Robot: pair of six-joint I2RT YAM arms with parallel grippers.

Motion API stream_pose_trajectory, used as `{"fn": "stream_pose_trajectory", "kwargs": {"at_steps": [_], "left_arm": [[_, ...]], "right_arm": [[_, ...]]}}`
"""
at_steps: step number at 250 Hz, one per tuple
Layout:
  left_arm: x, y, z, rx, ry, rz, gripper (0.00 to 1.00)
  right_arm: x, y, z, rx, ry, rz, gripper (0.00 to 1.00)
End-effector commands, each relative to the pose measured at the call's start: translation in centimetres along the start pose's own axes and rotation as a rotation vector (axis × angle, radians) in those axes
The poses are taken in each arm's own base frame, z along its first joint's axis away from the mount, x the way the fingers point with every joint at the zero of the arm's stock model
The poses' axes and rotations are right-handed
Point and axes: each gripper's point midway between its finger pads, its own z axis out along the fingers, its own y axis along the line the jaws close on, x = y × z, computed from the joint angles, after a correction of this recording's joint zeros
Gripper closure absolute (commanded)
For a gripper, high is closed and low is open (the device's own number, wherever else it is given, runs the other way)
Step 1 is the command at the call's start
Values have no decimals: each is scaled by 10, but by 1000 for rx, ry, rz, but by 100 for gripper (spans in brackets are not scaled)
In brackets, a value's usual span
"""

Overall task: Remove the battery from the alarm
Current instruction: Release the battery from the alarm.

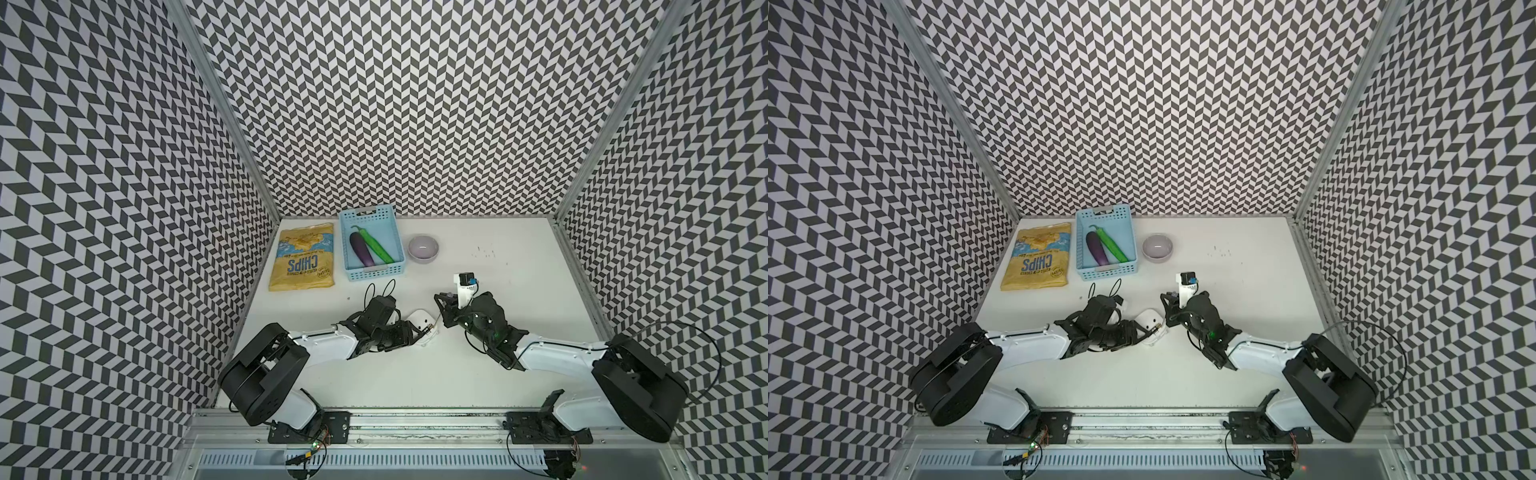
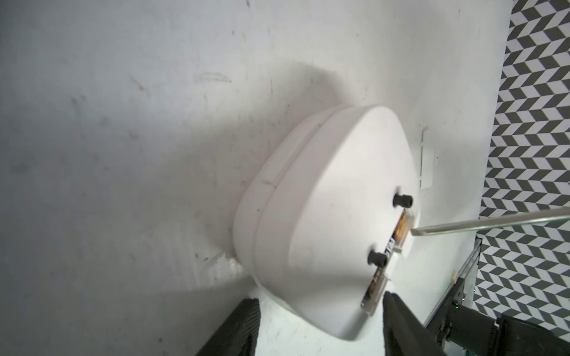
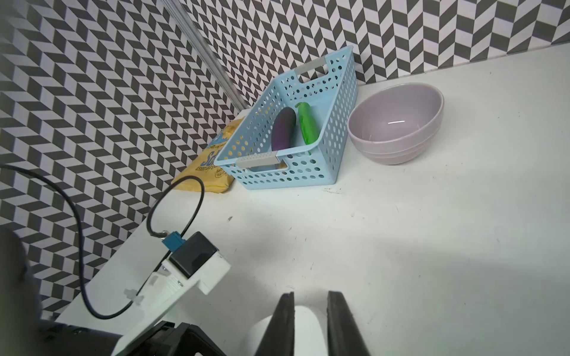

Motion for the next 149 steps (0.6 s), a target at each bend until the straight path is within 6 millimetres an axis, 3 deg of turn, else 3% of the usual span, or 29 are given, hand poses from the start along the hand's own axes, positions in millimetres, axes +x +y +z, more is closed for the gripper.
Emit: {"fn": "stream_pose_trajectory", "kwargs": {"at_steps": [1,97,149], "left_arm": [[9,11,5,-51,45,-20,43],[10,21,6,-87,46,-34,53],[10,23,6,-93,44,-35,58]], "right_arm": [[-21,12,4,-24,-76,-32,100],[-17,13,11,-26,-58,-94,100],[2,22,11,-124,57,45,100]]}}
